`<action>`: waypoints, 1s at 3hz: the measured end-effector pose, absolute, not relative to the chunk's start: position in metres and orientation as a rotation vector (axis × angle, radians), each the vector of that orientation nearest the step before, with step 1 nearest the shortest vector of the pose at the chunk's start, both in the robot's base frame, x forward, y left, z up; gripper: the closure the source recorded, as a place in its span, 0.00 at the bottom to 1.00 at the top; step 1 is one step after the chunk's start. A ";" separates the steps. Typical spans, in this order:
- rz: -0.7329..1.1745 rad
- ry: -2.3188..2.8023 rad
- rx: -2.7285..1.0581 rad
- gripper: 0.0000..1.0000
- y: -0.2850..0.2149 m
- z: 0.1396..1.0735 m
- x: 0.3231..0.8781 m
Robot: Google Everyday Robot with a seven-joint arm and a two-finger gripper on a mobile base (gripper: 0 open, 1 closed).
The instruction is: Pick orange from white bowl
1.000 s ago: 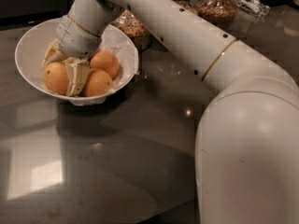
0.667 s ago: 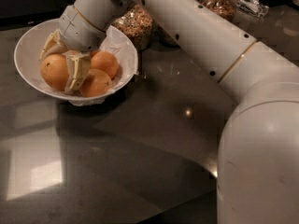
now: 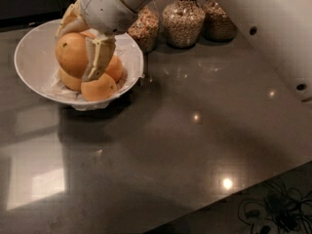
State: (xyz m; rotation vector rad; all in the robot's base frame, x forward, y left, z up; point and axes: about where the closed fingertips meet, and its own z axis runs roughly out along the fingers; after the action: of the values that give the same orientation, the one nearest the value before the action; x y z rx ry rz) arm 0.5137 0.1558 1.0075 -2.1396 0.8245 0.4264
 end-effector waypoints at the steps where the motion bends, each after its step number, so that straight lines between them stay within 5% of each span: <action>1: 0.320 0.970 -2.007 1.00 0.115 1.035 0.496; 3: 0.131 1.231 -1.852 1.00 0.035 1.048 0.488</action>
Offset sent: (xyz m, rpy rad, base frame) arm -0.0376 -0.1537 0.0561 0.0333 -0.0781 -0.5806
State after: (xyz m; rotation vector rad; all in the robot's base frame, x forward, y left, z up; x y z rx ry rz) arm 0.4876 0.0347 1.0479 -1.8521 1.2313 0.1305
